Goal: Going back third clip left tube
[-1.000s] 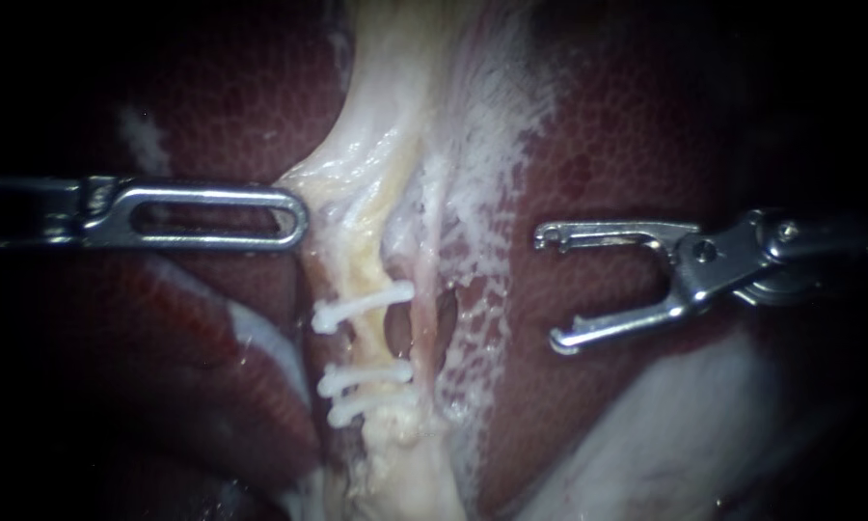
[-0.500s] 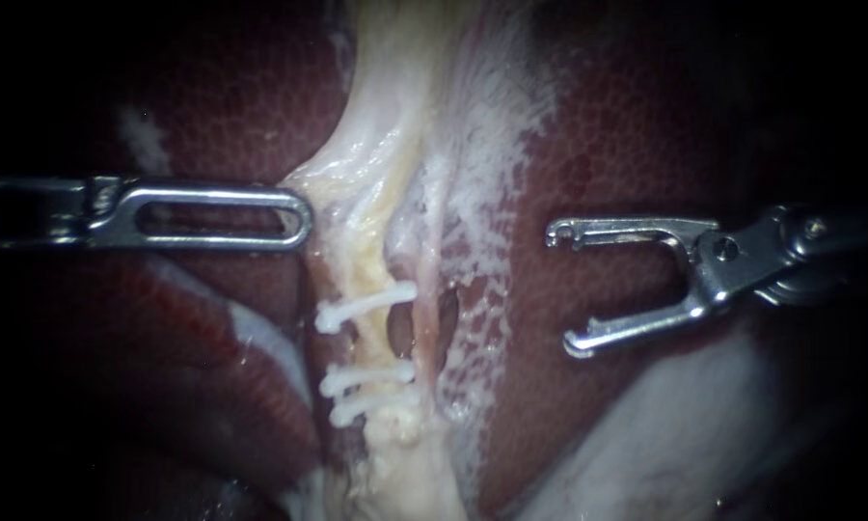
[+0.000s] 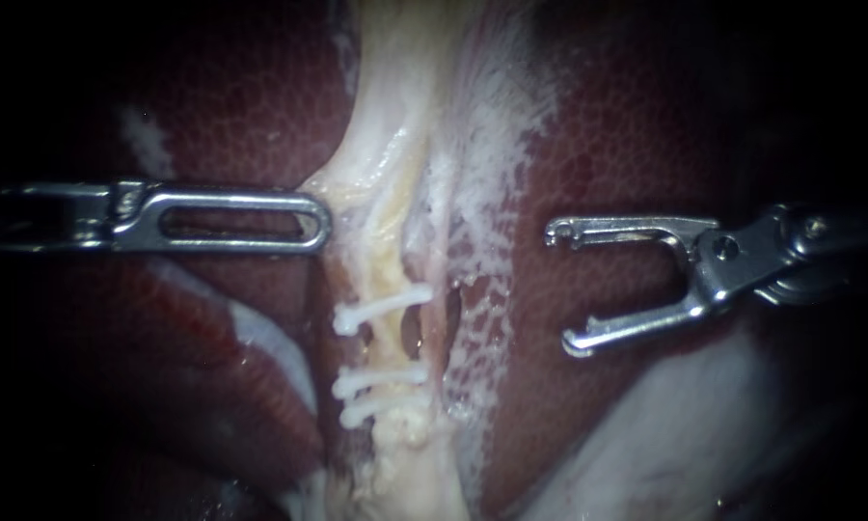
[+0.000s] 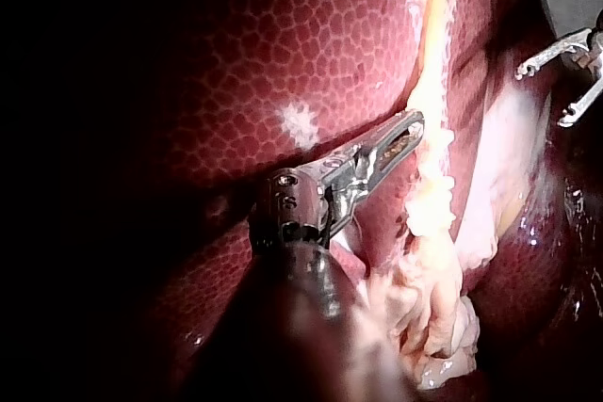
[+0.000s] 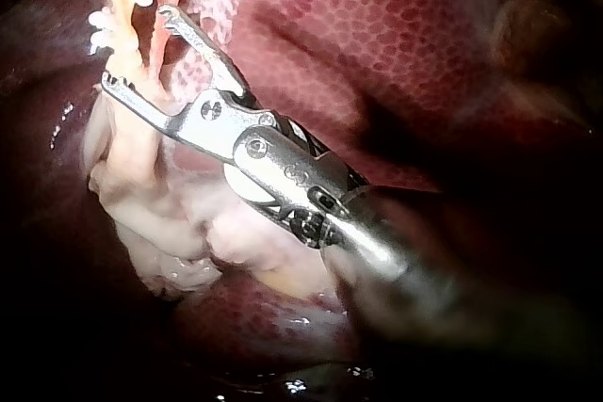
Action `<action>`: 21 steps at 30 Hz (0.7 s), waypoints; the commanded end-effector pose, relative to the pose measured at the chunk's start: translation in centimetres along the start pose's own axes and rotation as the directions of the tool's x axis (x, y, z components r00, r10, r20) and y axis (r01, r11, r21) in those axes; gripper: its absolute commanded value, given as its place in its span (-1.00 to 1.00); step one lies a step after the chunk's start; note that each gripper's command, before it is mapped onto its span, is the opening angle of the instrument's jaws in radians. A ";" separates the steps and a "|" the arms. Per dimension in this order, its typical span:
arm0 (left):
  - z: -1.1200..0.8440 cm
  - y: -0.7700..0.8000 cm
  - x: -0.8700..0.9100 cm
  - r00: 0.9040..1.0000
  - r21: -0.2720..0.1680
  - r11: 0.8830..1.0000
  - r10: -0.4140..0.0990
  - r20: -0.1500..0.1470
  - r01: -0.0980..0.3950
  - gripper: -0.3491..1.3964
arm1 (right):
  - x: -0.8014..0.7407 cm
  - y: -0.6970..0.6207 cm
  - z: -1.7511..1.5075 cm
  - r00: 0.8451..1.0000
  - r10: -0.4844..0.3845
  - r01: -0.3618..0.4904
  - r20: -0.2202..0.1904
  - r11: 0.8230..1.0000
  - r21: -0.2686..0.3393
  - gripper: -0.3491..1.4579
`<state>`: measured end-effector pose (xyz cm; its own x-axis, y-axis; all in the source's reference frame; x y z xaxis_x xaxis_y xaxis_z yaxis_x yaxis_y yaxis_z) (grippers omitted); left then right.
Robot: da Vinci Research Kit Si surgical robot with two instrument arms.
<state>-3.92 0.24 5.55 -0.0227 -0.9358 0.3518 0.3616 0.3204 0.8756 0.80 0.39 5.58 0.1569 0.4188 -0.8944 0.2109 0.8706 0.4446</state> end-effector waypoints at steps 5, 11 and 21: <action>0.12 0.01 0.06 1.000 0.003 1.000 0.003 -0.011 -0.003 -1.00 | -0.01 0.00 0.00 1.000 0.000 0.000 0.000 1.000 0.000 0.05; 0.21 0.03 0.11 1.000 0.004 1.000 0.000 -0.018 0.000 -1.00 | -0.01 0.00 -0.01 1.000 0.000 0.000 0.000 1.000 0.000 0.05; 0.22 0.03 0.11 1.000 0.006 1.000 0.000 -0.019 0.000 -1.00 | -0.01 0.00 -0.01 1.000 0.000 0.000 0.000 1.000 0.000 0.05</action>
<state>-4.12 0.18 5.69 -0.0051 -0.9384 0.3454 0.3573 0.3209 0.8771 0.79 0.39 5.59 0.1574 0.4188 -0.8943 0.2106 0.8706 0.4447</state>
